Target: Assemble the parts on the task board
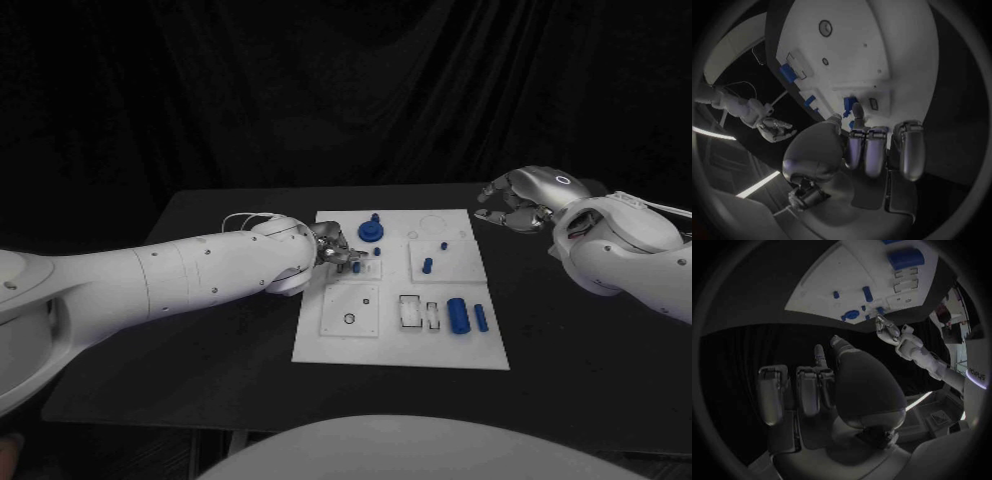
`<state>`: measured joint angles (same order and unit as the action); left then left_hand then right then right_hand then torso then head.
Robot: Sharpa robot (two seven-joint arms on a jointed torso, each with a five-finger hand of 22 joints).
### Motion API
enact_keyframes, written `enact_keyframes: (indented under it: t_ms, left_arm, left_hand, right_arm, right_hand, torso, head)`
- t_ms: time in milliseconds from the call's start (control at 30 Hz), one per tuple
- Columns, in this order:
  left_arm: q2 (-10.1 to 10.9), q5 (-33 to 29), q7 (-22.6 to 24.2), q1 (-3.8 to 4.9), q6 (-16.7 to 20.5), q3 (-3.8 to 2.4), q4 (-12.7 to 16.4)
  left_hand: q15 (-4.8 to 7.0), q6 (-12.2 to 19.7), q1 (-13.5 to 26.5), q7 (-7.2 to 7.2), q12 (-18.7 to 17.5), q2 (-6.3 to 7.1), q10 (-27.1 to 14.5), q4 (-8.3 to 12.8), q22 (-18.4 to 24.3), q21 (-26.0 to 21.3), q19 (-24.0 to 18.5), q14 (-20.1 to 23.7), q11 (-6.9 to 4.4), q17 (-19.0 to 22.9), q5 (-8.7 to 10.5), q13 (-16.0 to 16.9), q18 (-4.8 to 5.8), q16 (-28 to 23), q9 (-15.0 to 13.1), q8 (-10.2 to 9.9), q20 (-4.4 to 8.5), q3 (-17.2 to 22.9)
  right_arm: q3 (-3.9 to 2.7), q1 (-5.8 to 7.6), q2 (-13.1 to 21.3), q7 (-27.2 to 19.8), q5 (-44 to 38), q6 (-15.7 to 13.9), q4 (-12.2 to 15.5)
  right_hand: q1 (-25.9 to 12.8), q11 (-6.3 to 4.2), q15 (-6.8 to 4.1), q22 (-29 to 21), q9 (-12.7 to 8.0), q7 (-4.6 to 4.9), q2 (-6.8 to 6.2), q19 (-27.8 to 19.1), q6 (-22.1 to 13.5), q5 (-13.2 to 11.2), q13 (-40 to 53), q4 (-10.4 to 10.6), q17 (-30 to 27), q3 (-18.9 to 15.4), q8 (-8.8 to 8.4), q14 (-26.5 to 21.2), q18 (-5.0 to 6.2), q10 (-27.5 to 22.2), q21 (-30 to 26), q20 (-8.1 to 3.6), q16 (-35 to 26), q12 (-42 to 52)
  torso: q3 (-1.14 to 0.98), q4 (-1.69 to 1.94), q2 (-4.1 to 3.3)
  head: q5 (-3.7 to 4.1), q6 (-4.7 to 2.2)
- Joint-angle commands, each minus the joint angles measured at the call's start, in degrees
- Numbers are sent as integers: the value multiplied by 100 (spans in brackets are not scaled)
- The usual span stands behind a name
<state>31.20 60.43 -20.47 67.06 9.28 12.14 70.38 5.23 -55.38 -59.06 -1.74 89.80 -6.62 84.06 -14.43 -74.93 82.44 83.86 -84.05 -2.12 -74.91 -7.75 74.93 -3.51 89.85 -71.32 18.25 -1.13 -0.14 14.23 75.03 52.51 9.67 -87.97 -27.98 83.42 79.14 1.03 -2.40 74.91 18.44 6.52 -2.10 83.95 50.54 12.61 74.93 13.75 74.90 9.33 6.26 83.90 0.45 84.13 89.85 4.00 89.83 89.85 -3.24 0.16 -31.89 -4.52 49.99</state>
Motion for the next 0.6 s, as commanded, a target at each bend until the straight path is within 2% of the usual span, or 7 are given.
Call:
enact_keyframes:
  t_ms: [33, 133, 267, 467, 600]
  left_arm:
    - [113, -18, 380, 27, 630, -15, 176]
    - [223, 5, 425, 98, 717, -23, 319]
    - [344, 212, 299, 180, 555, -27, 484]
    - [401, 360, -133, 226, -48, -27, 599]
    - [368, 391, -385, 233, -366, -26, 590]
  left_hand:
    - [36, -7, -67, 31, 20, -7, 594, 21, -574, 50, 48, -595, -51, -1509, -22, 1507, 76, 15, -63, 44, 20, -13]
    - [48, -10, -153, 46, 20, 1, 594, 58, -588, 58, 58, -595, -64, -1509, -73, 1507, 79, 15, -151, 85, 32, -7]
    - [50, -1, -168, 46, 20, 6, 594, 62, -593, 60, 61, -595, -67, -1509, -84, 1507, 80, 15, -176, 89, 35, -11]
    - [48, 52, -174, 36, 20, 15, 594, 54, -564, 32, 39, -595, -61, -1509, -78, 1507, 71, 15, -191, 55, 36, -31]
    - [31, 146, -196, 5, 20, 35, 594, 59, -547, 10, 22, -595, -36, -1509, -42, 1507, 66, 15, -170, -53, 26, -59]
  right_arm:
    - [-4, -12, 20, 106, -18, -4, 16]
    - [-5, -12, 27, 111, -18, -10, 15]
    - [-5, -12, 24, 116, -18, -9, 9]
    - [-5, -12, 19, 115, -18, -4, 3]
    - [-5, -12, 16, 113, -18, 4, 1]
  right_hand:
    - [-70, 36, 33, 1487, -8, 16, 16, 564, 40, -9, 1507, 32, 1510, -4, -37, 610, -29, 587, -35, 38, 17, 15]
    - [-70, 36, 33, 1487, -8, 16, 16, 564, 40, -9, 1507, 32, 1510, -4, -37, 610, -29, 587, -35, 38, 17, 15]
    - [-76, 36, 34, 1487, -10, 16, 15, 565, 41, -11, 1507, 36, 1510, -7, -39, 610, -29, 587, -35, 38, 17, 15]
    - [-90, 35, 34, 1486, -14, 16, 17, 563, 44, -14, 1507, 48, 1510, -11, -42, 610, -28, 587, -37, 39, 17, 15]
    - [-90, 35, 34, 1486, -14, 16, 17, 563, 44, -14, 1507, 48, 1510, -11, -42, 610, -28, 587, -37, 39, 17, 15]
  torso:
    - [1, -3, 1]
    - [5, -4, 2]
    - [5, -3, 2]
    - [-1, -7, 0]
    - [-7, 0, -1]
  head:
    - [-2, 1]
    - [-7, 1]
    - [-25, 1]
    - [-52, 1]
    - [-45, 1]
